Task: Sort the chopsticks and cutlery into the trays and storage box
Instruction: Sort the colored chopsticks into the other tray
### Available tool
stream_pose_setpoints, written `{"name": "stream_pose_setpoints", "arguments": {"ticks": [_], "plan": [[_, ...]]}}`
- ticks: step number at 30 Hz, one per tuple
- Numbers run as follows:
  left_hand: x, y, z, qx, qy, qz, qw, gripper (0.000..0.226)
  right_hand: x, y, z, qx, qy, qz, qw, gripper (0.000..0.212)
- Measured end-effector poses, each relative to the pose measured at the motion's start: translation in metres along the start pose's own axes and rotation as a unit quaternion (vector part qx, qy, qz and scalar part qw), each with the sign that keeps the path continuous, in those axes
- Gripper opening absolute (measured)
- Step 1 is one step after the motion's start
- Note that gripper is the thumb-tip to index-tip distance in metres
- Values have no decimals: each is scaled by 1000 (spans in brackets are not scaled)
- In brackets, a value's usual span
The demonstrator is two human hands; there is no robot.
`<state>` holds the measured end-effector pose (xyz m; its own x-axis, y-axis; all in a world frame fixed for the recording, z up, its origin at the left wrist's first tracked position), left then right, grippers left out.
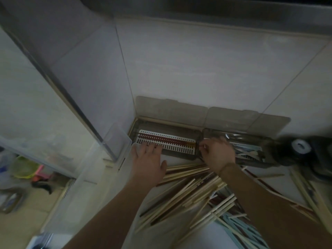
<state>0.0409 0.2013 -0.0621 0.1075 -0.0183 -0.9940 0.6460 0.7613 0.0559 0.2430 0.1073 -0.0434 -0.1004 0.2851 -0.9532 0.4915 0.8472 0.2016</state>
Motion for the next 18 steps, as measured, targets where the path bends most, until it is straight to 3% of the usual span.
{"name": "stream_pose_setpoints", "arguments": {"ticks": [3,6,9,11,12,15,18], "plan": [[-1,-3,7,5,17,3,1000,56,-28,-35,39,39,31,50,997,7],[-3,-10,24,51,-2,60,997,52,-47,-96,81,97,29,70,992,6],[-7,-26,54,125,-74,108,984,44,-55,-164,114,159,8,95,983,13],[-8,-42,80,191,-97,135,967,39,-59,-205,121,157,-2,123,980,6],[-8,-50,91,215,-101,141,961,38,-61,-224,120,153,-7,134,979,15],[4,-74,125,277,-145,113,943,37,-56,-272,116,137,-7,170,976,35],[27,-110,165,397,-133,36,908,35,-42,-303,113,124,-9,183,975,49]]}}
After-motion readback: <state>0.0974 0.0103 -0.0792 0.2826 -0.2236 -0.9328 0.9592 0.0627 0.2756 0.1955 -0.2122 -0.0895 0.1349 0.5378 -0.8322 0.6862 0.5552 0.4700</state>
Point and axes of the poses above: each hand's wrist, its own y-axis towards the middle knuckle, its own x-axis out of the palm, z = x × y, the point moved 8 cm from there along y, towards the middle knuckle, and after that the axes turned 5 degrees about z, right-handed, at the moved point
